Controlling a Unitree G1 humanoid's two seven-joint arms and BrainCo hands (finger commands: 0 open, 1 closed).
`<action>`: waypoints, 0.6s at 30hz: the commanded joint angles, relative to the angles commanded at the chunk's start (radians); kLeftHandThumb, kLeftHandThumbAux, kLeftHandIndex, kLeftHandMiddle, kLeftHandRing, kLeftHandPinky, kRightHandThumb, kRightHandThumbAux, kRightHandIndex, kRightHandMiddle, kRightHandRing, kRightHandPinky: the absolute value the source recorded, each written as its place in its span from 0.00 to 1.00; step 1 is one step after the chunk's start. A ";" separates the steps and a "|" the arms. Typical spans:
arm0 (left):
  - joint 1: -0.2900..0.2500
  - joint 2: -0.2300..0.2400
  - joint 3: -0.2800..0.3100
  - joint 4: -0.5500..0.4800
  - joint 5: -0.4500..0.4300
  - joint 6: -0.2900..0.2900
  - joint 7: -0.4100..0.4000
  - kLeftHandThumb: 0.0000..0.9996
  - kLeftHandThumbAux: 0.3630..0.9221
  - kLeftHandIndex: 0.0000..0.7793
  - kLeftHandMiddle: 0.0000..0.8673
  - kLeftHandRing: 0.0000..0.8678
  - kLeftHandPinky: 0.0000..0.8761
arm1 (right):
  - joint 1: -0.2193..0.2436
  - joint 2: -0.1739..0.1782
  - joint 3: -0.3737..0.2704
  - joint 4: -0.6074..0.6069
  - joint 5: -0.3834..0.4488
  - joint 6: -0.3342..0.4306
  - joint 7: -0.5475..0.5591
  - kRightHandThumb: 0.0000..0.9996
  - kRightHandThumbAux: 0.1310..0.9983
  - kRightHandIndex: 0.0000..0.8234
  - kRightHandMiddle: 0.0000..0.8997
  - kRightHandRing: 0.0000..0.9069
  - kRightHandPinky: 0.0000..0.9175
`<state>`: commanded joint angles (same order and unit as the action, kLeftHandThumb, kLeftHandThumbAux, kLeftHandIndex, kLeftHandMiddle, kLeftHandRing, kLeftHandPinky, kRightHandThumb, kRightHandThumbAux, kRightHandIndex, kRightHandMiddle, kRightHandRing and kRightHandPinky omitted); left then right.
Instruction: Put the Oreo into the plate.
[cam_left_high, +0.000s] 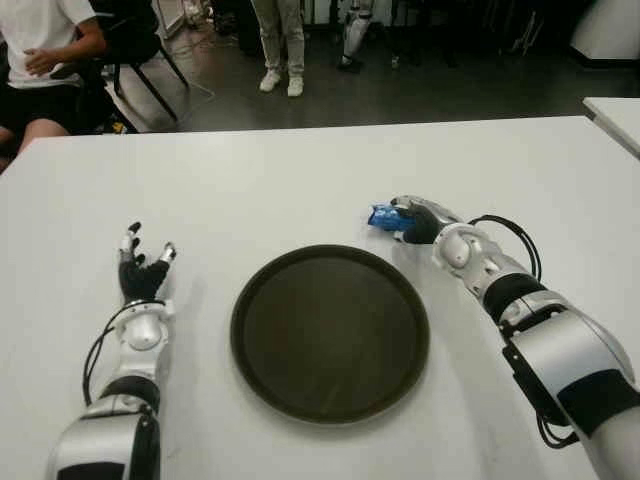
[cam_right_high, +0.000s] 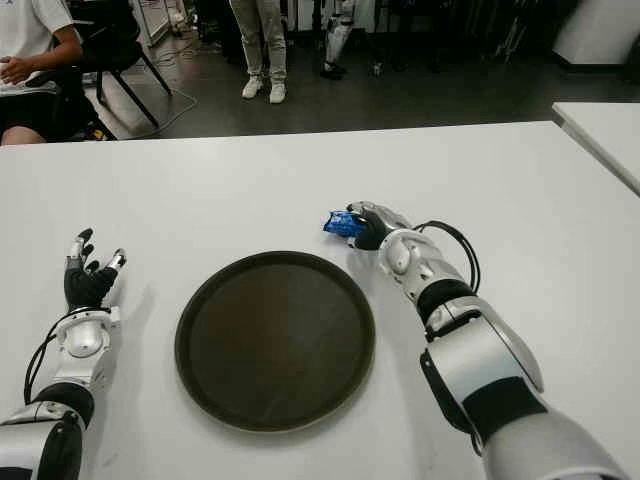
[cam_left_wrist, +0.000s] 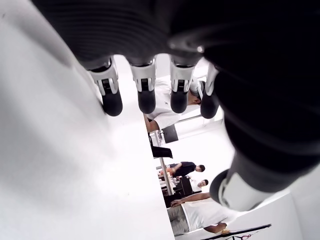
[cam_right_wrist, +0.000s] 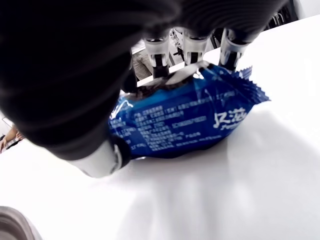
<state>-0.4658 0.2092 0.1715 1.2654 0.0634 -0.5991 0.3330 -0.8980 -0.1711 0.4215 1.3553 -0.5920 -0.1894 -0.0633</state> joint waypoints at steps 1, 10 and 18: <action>0.000 0.000 0.000 0.000 0.000 -0.002 -0.001 0.00 0.69 0.06 0.05 0.03 0.03 | 0.000 0.000 0.002 0.000 -0.001 0.001 0.000 0.51 0.69 0.00 0.08 0.08 0.12; 0.001 -0.004 0.009 -0.001 -0.010 -0.007 -0.007 0.00 0.67 0.06 0.05 0.03 0.04 | -0.005 -0.001 0.025 0.001 -0.017 0.006 -0.001 0.47 0.69 0.00 0.08 0.09 0.14; 0.001 -0.006 0.009 -0.003 -0.006 -0.010 0.002 0.00 0.66 0.06 0.05 0.03 0.03 | -0.007 -0.002 0.032 0.001 -0.028 0.006 0.003 0.47 0.70 0.00 0.10 0.12 0.18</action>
<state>-0.4648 0.2029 0.1801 1.2622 0.0572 -0.6087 0.3346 -0.9049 -0.1727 0.4535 1.3567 -0.6204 -0.1837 -0.0605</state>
